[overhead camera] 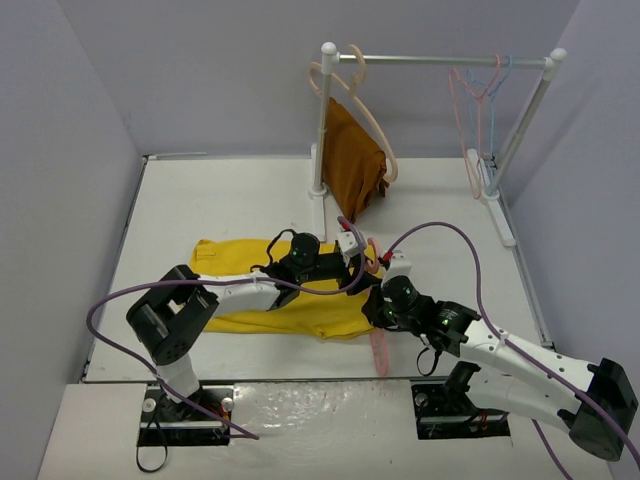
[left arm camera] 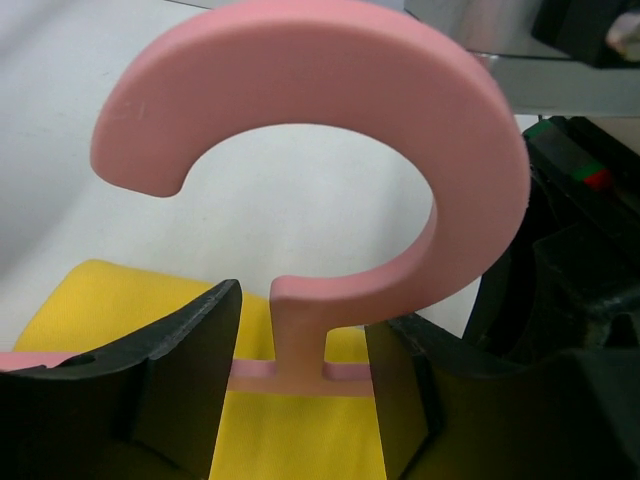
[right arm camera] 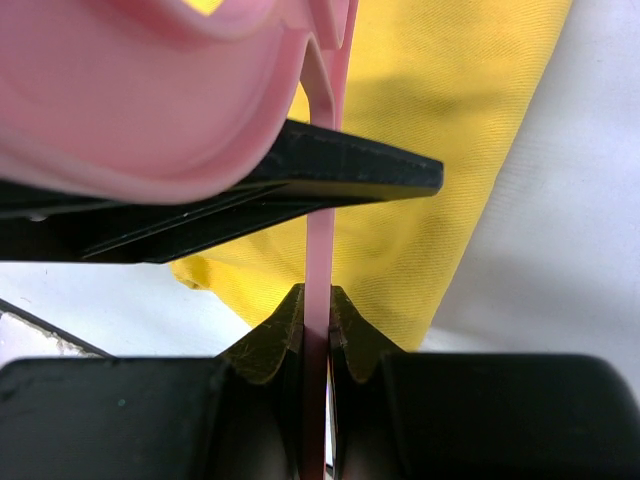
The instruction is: Place the trousers on the hanger
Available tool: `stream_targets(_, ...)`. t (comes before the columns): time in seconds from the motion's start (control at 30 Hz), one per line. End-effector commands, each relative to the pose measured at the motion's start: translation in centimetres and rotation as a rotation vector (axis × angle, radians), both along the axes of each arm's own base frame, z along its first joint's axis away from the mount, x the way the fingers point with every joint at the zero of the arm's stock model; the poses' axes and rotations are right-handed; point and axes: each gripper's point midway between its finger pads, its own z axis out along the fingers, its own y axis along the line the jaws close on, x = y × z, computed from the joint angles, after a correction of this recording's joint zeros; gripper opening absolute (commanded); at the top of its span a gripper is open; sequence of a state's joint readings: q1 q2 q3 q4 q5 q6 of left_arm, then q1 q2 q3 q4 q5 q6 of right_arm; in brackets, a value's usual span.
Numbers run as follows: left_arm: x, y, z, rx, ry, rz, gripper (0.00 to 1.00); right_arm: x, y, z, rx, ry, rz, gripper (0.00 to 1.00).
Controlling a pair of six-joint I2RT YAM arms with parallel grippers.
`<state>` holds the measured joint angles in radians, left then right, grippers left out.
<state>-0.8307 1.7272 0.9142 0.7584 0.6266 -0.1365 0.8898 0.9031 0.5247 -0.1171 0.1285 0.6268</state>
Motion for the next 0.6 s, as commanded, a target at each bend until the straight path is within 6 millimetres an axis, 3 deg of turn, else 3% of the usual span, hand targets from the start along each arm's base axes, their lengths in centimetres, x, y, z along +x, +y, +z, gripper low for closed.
stream_targets(0.0, 1.4, -0.8, 3.8, -0.101, -0.1, 0.022, 0.39, 1.3, 2.6, 4.0, 0.123, -0.094, 0.034, 0.0)
stream_targets(0.23, 1.1, -0.3, 4.0, -0.117, -0.146, 0.016, 0.32, 1.3, 2.7, 4.2, 0.128, -0.097, 0.035, 0.02)
stream_targets(0.37, 0.4, 0.4, 3.8, -0.11, -0.18, -0.023, 0.31, 1.4, 2.4, 4.8, 0.133, -0.109, 0.02, 0.21)
stream_targets(0.5, 0.0, 1.2, 3.9, -0.122, -0.194, -0.047, 0.29, 1.6, 1.8, 5.7, 0.124, -0.111, -0.014, 0.56)
stream_targets(0.57, -0.2, 1.5, 4.0, -0.13, -0.205, -0.058, 0.29, 1.7, 1.4, 6.4, 0.119, -0.115, -0.039, 0.66)
